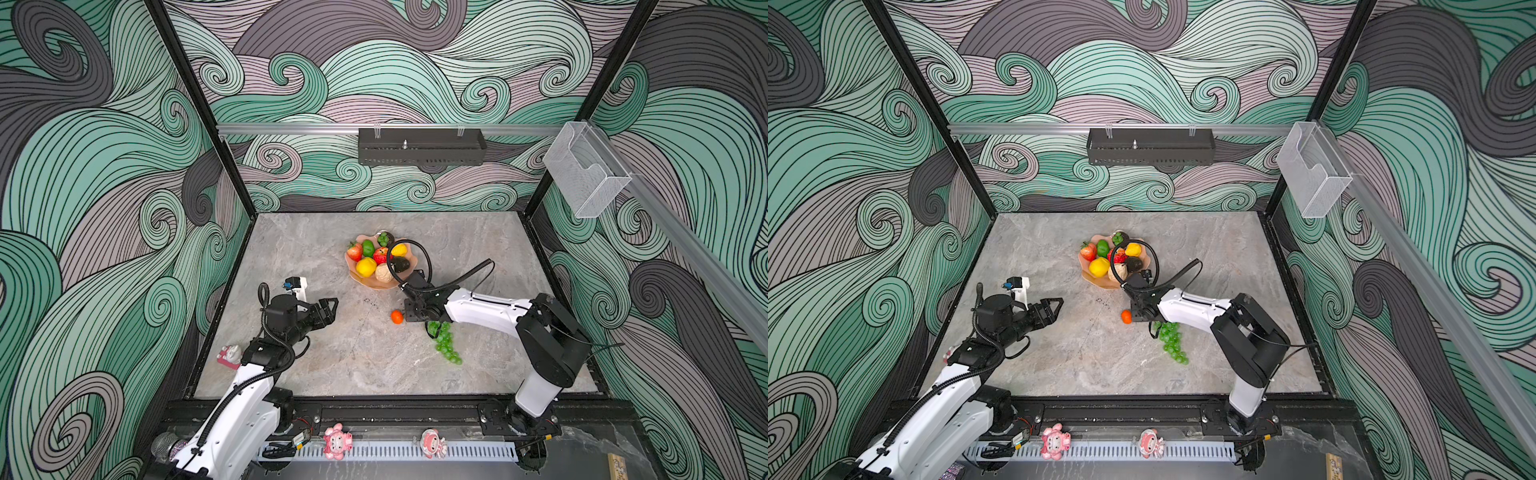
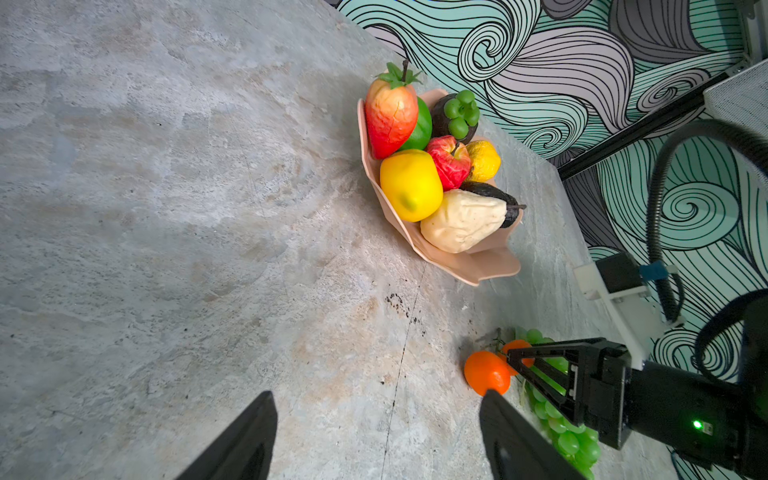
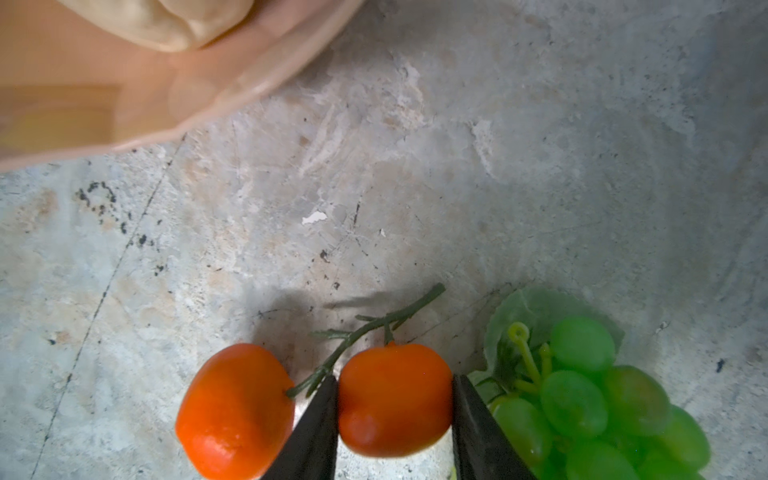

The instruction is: Place and organize the fake fruits in the fruit bowl

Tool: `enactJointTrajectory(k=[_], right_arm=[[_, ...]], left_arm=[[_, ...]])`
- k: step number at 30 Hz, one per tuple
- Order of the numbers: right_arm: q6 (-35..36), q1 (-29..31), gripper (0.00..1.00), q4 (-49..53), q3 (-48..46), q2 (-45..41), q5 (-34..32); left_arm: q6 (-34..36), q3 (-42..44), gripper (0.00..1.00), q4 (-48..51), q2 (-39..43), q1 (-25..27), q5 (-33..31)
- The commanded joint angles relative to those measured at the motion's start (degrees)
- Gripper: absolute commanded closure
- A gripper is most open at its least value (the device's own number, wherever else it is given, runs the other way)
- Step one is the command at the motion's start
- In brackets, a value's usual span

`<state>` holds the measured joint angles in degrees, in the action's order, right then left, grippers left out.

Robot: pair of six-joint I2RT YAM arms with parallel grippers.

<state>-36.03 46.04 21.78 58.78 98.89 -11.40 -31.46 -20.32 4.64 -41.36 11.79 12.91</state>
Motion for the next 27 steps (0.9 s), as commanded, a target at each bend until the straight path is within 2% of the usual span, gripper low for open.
enactJointTrajectory(k=[1, 4, 9, 16, 23, 27], right_arm=[[0.7, -0.2, 0.62, -0.9, -1.2, -2.6, 1.1], [1.0, -0.2, 0.62, -0.9, -1.5, -3.9, 1.4], [4.0, -0.2, 0.63, -7.4, -5.0, -8.8, 4.1], [6.7, -0.1, 0.64, -17.2, -11.9, -15.4, 8.7], [8.5, 0.5, 0.63, -21.0, -13.9, -17.6, 11.8], [9.7, 1.1, 0.64, -23.1, -14.7, -18.9, 13.8]], left_arm=[[0.9, -0.2, 0.21, -0.9, 0.4, 0.3, -0.2], [0.9, -0.2, 0.21, -1.0, 0.4, 0.3, -0.2], [-0.1, -0.1, 0.21, -2.1, -1.1, 0.3, 0.6], [-2.2, -1.3, 0.26, -7.8, -8.2, 0.8, 10.0], [-0.8, -4.0, 0.29, -8.4, -11.9, 7.6, 11.3], [-0.1, -5.3, 0.35, -9.3, -13.8, 11.7, 12.5]])
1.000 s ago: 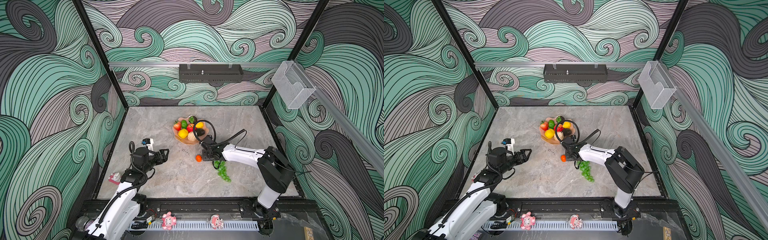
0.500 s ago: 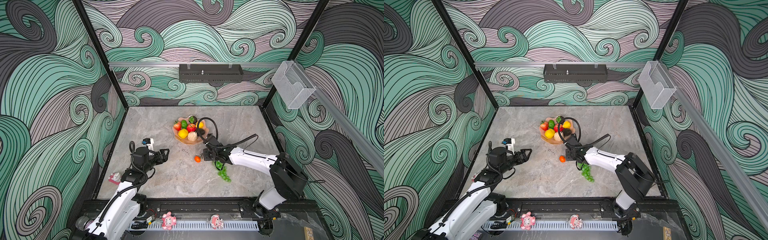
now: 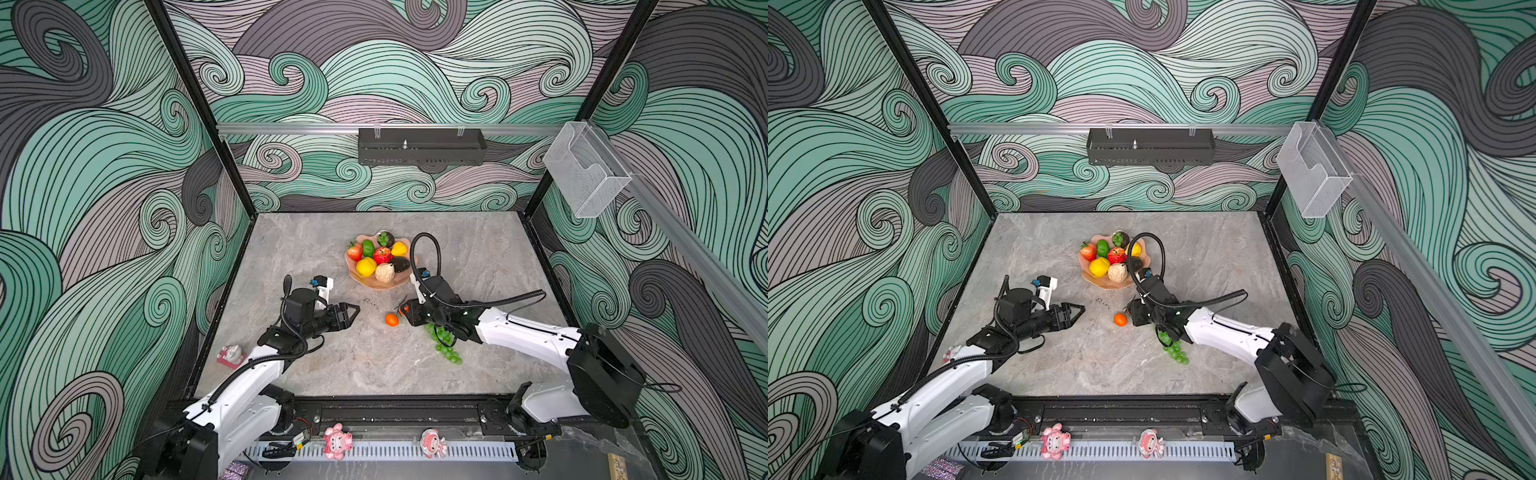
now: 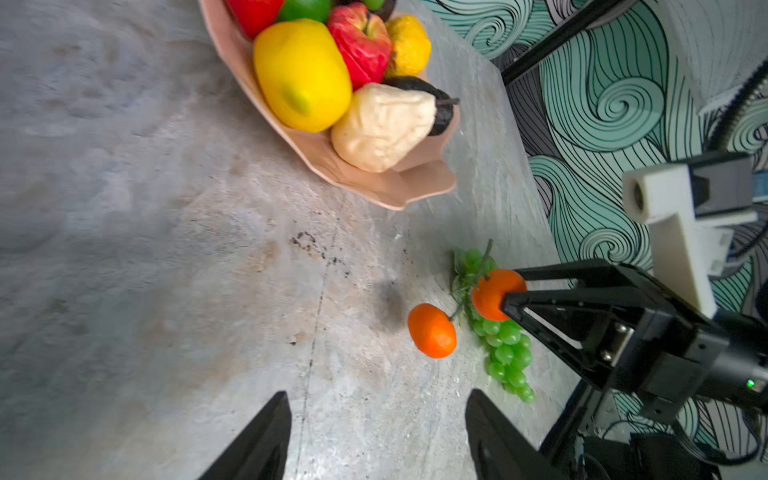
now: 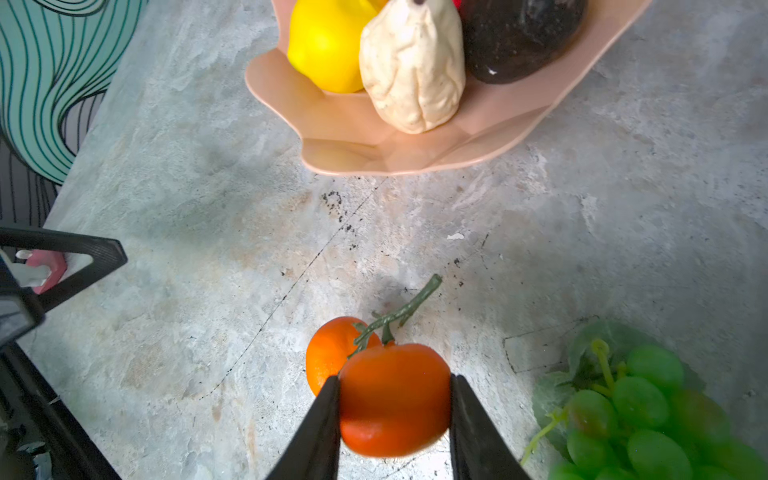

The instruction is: Place and organize the fake fruits in the fruit bowl

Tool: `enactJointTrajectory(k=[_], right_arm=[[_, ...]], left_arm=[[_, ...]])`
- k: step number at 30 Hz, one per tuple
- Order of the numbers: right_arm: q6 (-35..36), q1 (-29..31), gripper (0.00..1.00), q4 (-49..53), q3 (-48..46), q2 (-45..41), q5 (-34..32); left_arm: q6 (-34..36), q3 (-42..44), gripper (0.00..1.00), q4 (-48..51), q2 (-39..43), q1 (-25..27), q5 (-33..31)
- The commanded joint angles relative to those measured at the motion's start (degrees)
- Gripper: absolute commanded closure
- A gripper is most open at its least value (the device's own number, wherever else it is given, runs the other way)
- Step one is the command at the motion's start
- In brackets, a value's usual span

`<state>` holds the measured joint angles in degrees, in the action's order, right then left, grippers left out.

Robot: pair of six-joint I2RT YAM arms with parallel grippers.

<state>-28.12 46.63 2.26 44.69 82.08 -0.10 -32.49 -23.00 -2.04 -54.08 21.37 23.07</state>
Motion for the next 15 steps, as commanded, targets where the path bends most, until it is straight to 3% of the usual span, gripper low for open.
enactJointTrajectory(k=[1, 9, 15], right_arm=[[2.0, 0.7, 0.65, -4.0, -0.8, -2.3, 2.9], [4.2, 3.6, 0.65, -8.3, -2.8, -4.6, 5.9], [6.8, 5.9, 0.66, -10.7, -4.4, -6.0, 6.8]], left_arm=[[0.9, -2.7, 0.36, -3.1, -1.6, 2.8, 2.7], [1.7, -4.0, 0.52, -5.6, -4.3, 6.1, 5.3], [1.9, -4.8, 0.53, -5.1, -4.2, 6.6, 6.0]])
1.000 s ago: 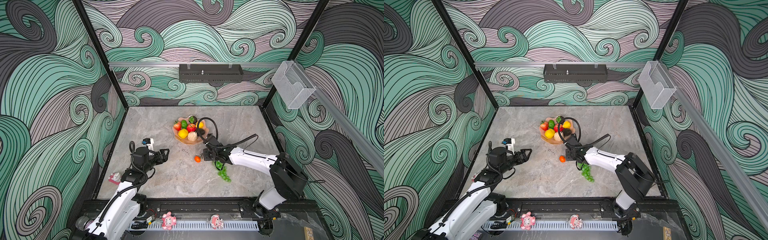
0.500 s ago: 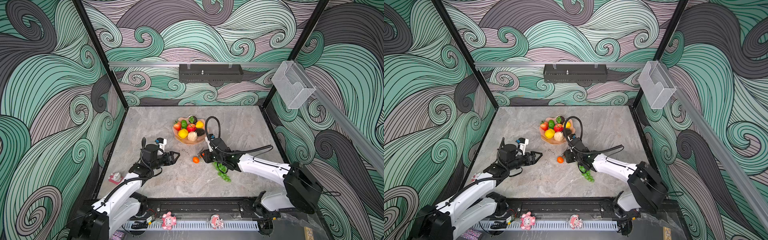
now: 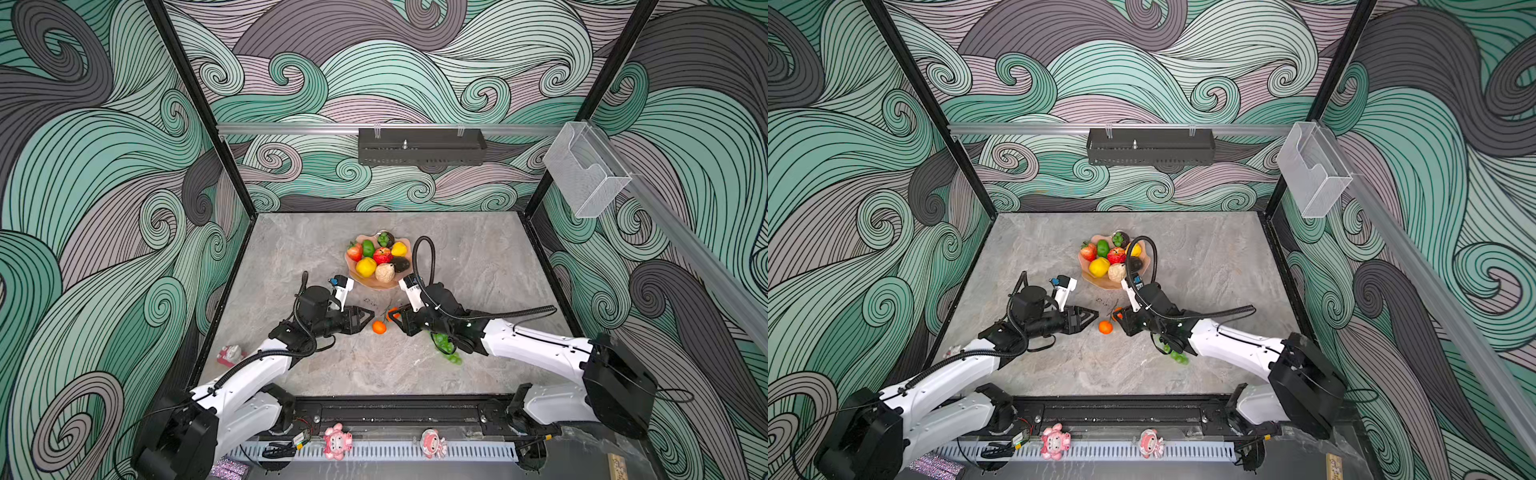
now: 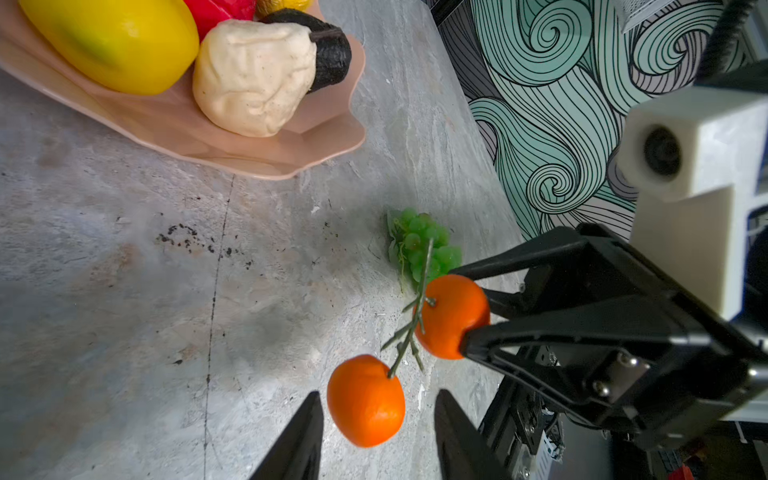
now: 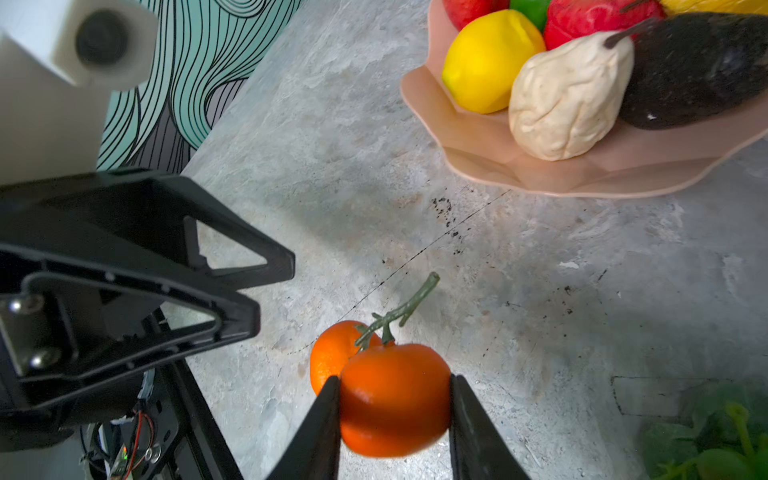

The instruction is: Place and organize the fake fruits in the fruit bowl

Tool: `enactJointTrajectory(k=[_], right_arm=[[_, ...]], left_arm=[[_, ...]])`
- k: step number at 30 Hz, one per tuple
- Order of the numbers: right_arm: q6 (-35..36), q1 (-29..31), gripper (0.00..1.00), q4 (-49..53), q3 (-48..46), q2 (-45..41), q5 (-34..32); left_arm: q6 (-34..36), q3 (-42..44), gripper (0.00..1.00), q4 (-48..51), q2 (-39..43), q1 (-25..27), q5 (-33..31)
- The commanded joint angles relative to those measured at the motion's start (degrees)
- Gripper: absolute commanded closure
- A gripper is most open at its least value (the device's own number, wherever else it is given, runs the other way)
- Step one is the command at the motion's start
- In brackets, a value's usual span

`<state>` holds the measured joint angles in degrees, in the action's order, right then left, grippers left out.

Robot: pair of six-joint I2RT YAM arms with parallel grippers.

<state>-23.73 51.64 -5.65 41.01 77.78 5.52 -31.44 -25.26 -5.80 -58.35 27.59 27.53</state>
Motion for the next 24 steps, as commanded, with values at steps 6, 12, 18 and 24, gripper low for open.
enactJointTrajectory(k=[6, 12, 18, 24], right_arm=[[6.2, 3.7, 0.66, -4.5, -2.0, -2.5, 0.9], [7.6, 5.3, 0.66, -5.3, -2.2, -2.5, 0.5], [7.8, 6.4, 0.66, -5.8, -1.9, -2.1, 0.3], [8.0, 7.0, 0.66, -5.8, -1.6, -1.7, -0.3]], left_arm=[[-1.1, -4.5, 0.49, -1.1, 0.3, 0.8, 3.8], [-1.7, -6.0, 0.5, -0.1, -1.9, 1.9, 4.5], [-2.2, -6.9, 0.57, 0.2, -4.1, 2.8, 4.2], [-2.4, -7.1, 0.66, 0.5, -5.2, 3.0, 3.9]])
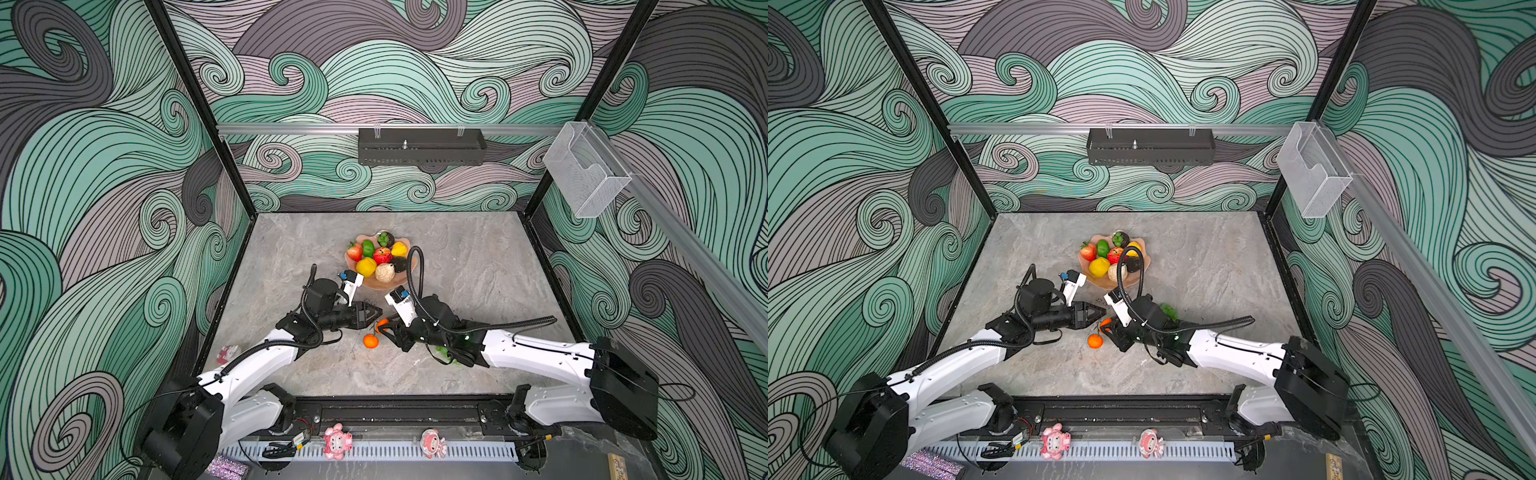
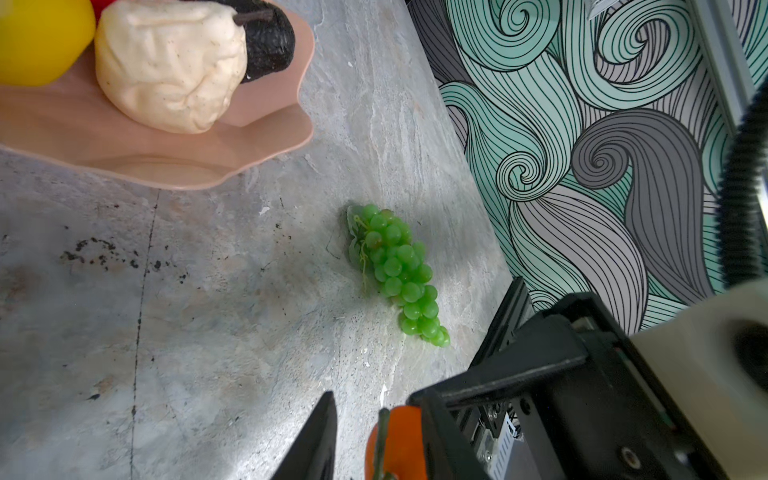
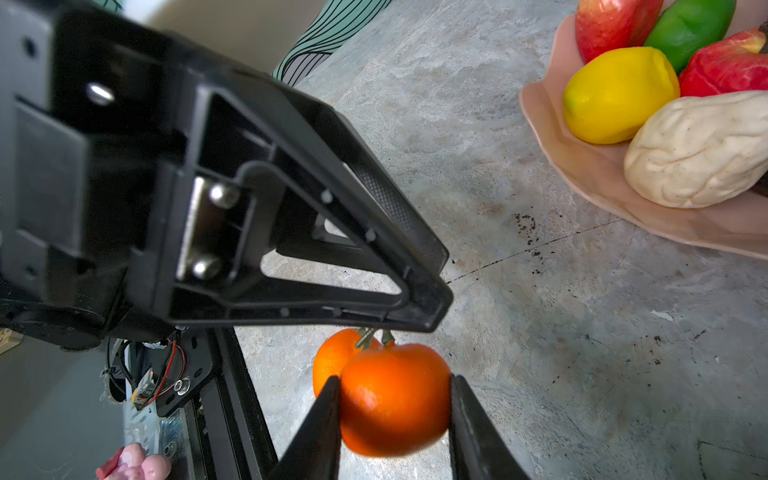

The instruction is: Place and organize the fake fruits in the fruit bowl

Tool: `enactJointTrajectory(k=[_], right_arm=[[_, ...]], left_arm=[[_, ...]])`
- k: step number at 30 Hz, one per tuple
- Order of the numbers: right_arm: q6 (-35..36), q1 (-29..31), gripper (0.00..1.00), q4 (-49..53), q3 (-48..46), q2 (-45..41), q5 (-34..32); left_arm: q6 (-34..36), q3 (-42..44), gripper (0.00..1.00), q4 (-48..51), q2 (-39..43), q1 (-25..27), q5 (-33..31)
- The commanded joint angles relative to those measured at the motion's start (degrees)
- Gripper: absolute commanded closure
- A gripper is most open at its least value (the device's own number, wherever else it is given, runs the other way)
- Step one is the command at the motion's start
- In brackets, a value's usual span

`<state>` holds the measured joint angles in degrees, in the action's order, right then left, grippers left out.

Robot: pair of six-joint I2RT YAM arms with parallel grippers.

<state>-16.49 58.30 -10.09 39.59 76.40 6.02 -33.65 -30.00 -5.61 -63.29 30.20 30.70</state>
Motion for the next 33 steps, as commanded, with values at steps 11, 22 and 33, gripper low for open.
enactJointTrajectory(k=[11, 22, 33], right_arm=[[0.9, 0.9, 0.67, -0.8, 0.4, 0.3, -2.5], [0.4, 1.2, 0.6, 0.8, 1.1, 0.8, -4.7], [-1.5, 1.2, 0.13, 10.0, 3.2, -5.8, -12.1]], left_arm=[[-0.6, -2.5, 0.86, 0.3, -1.3, 0.9, 0.9], [-1.5, -3.0, 0.96, -0.2, -1.4, 1.6, 0.2], [2.7, -11.5, 1.0, 12.8, -0.3, 1.6, -10.6]])
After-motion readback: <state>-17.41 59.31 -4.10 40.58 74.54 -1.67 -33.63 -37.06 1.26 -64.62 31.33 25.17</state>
